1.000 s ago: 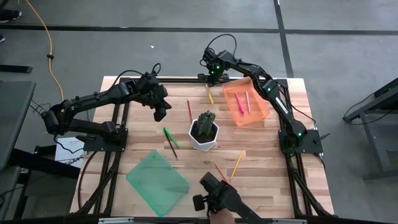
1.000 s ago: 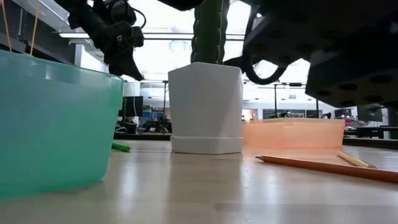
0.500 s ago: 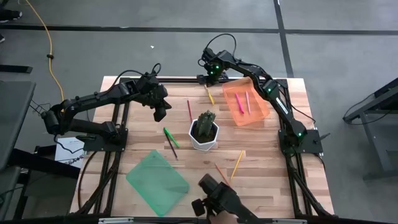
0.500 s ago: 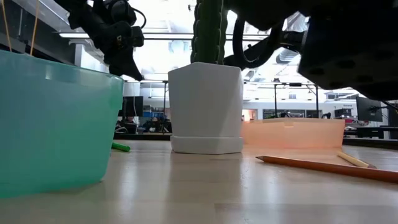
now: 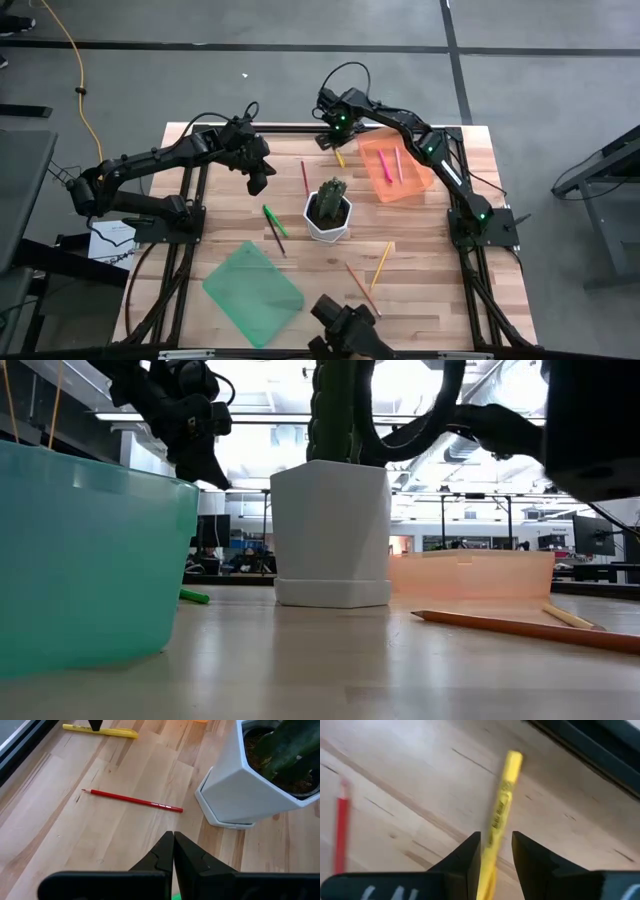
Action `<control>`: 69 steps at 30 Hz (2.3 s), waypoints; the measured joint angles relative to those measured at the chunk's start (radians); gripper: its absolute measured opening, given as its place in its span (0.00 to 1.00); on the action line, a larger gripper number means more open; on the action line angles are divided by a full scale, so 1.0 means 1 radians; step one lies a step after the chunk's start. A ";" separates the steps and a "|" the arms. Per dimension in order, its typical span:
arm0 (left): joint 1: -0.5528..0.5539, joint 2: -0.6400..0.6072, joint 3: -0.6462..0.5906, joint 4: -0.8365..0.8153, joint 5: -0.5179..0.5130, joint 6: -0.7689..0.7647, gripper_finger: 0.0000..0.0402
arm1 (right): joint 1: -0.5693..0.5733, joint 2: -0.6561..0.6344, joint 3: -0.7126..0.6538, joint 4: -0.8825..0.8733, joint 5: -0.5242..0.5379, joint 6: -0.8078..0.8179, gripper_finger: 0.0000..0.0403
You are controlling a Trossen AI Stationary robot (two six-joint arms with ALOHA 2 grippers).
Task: Sort pens & pencils
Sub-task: Put the yellow pen into the orange bin
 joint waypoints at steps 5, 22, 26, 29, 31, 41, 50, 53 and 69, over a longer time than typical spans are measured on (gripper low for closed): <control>0.000 0.000 0.000 0.000 0.000 0.000 0.00 | 0.003 0.000 0.000 -0.020 0.033 -0.020 0.26; 0.000 0.000 0.000 0.000 0.001 -0.001 0.00 | 0.003 -0.001 0.000 -0.013 0.004 -0.037 0.26; 0.000 0.000 0.000 0.000 0.000 -0.001 0.00 | 0.005 -0.002 0.000 -0.010 -0.004 -0.036 0.26; 0.000 0.000 0.000 0.000 0.000 -0.001 0.00 | 0.012 -0.002 -0.001 -0.001 -0.009 -0.037 0.26; 0.000 0.000 0.000 0.000 0.000 -0.002 0.00 | 0.016 -0.002 -0.001 0.006 -0.010 -0.038 0.26; 0.000 0.000 0.000 0.002 0.000 -0.001 0.00 | 0.013 -0.002 -0.001 -0.002 -0.011 -0.025 0.26; 0.000 0.000 0.000 0.002 0.002 0.000 0.00 | 0.011 0.013 -0.003 -0.055 0.002 -0.025 0.26; 0.000 0.000 0.000 0.002 0.003 0.000 0.00 | 0.011 0.014 -0.003 -0.058 0.007 -0.027 0.26; 0.000 0.000 0.000 0.002 0.010 0.000 0.00 | -0.005 0.016 -0.003 -0.080 0.041 -0.020 0.26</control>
